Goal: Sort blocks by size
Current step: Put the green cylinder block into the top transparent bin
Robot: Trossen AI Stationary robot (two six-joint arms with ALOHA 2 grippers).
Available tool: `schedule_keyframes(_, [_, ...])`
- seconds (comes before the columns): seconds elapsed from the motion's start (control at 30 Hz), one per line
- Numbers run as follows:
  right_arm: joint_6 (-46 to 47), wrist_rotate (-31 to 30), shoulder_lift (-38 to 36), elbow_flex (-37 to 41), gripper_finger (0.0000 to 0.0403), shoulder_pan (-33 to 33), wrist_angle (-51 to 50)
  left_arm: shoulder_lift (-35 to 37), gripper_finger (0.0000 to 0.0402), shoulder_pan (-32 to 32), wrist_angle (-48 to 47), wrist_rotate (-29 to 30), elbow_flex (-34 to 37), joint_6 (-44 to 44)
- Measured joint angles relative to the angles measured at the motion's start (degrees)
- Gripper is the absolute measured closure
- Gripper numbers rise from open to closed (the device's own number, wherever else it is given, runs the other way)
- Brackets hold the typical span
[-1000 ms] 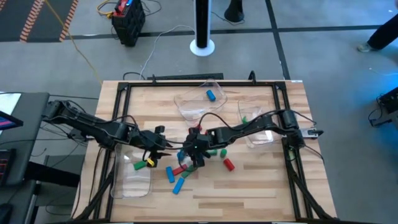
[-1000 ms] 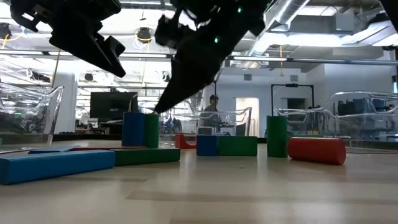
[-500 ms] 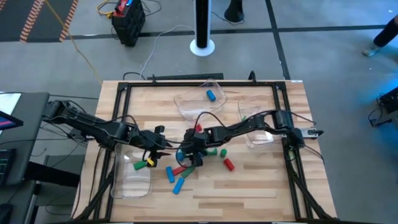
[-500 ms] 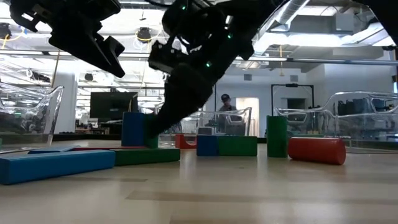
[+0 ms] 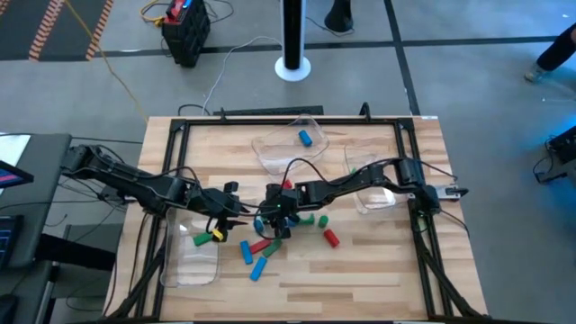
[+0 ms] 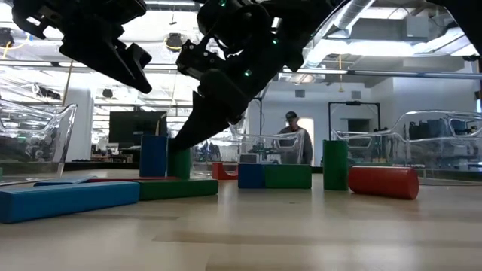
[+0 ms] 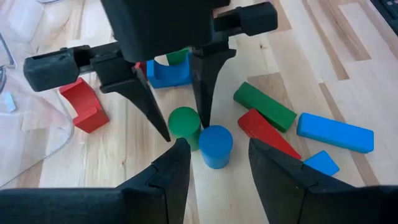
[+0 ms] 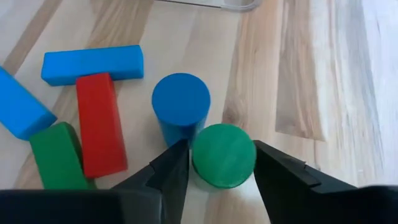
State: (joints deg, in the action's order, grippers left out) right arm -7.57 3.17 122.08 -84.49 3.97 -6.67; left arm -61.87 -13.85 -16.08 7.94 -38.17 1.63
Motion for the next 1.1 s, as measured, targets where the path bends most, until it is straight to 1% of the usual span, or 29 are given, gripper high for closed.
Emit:
schedule_keyframes(0.2, [0.5,0.0,0.0,0.0,0.0248,0.1,-0.2,0.0,0.0243,0.0,0.1,0.0,0.0,0.0])
schedule_keyframes(0.3, [1.5,0.1,-0.2,0.0,0.0248,0.1,-0.4,0.0,0.0243,0.0,0.4,0.0,0.0,0.0])
schedule_keyframes(0.37, [2.2,0.1,-0.7,0.0,0.0240,0.2,-1.0,0.0,0.0243,0.0,0.6,0.0,0.0,-0.1])
schedule_keyframes(0.47, [2.6,0.0,-2.4,0.1,0.0233,0.5,-1.5,0.0,0.0243,0.0,1.2,0.0,0.0,-0.5])
schedule_keyframes(0.57, [2.6,-0.2,-4.9,0.1,0.0238,1.2,-2.7,0.0,0.0243,0.0,3.2,0.0,0.0,-1.4])
schedule_keyframes(0.73, [2.6,-2.7,-10.1,0.1,0.0244,2.7,-6.7,0.0,0.0244,0.0,7.2,0.0,0.0,-4.0])
schedule_keyframes(0.97, [2.6,-9.5,-19.7,0.1,0.0239,5.5,-12.8,0.0,0.0244,0.0,13.2,1.1,0.0,-7.3])
schedule_keyframes(1.1, [2.6,-13.4,-24.7,0.1,0.0240,7.5,-13.7,0.0,0.0244,0.0,18.1,2.2,0.0,-9.1])
